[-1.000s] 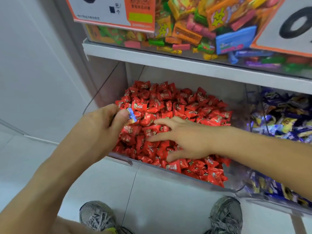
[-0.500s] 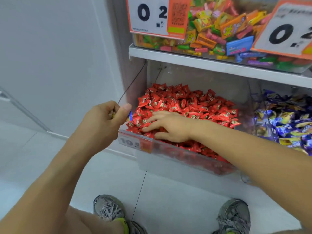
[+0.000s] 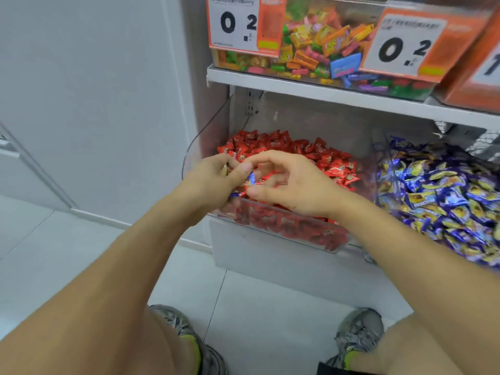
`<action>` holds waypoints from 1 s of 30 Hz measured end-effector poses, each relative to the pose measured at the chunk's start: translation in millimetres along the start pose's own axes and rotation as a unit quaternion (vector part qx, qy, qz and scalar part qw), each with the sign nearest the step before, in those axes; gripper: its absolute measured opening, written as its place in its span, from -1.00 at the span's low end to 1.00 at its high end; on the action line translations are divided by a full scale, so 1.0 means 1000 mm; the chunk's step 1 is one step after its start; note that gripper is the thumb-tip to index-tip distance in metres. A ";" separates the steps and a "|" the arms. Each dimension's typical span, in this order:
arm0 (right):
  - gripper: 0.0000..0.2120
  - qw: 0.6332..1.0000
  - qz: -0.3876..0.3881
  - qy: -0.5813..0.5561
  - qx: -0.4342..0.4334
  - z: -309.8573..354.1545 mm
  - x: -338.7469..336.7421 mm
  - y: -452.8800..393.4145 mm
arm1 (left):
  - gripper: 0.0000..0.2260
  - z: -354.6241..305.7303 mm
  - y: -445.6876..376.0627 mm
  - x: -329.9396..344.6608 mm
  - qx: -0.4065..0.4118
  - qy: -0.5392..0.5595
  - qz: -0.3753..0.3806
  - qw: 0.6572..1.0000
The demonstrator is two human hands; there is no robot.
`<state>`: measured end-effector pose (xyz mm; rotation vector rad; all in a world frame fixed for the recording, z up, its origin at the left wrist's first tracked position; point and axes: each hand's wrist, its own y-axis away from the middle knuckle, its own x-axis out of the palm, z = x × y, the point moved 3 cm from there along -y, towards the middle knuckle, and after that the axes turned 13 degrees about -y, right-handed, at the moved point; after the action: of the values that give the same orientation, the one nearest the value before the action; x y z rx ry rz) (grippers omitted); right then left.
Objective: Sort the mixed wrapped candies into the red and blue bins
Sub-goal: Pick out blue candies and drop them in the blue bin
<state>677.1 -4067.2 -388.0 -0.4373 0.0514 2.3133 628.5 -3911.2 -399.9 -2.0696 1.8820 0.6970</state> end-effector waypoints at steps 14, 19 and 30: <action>-0.80 0.932 -0.361 0.031 -0.022 -0.022 -0.152 0.165 | -0.93 -0.135 -0.023 0.170 0.204 0.029 0.009 0.979; -0.73 0.891 -0.445 0.088 0.027 -0.050 -0.221 0.224 | -0.80 -0.180 -0.039 0.237 0.336 -0.137 0.034 0.931; -0.63 0.915 -0.327 0.237 0.011 -0.075 -0.207 0.218 | -0.42 -0.152 -0.023 0.264 0.321 -0.557 -0.032 0.766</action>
<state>679.7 -4376.5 -411.2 -0.8529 0.1446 1.5105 690.3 -4210.7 -407.8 -0.8726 1.0666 0.8218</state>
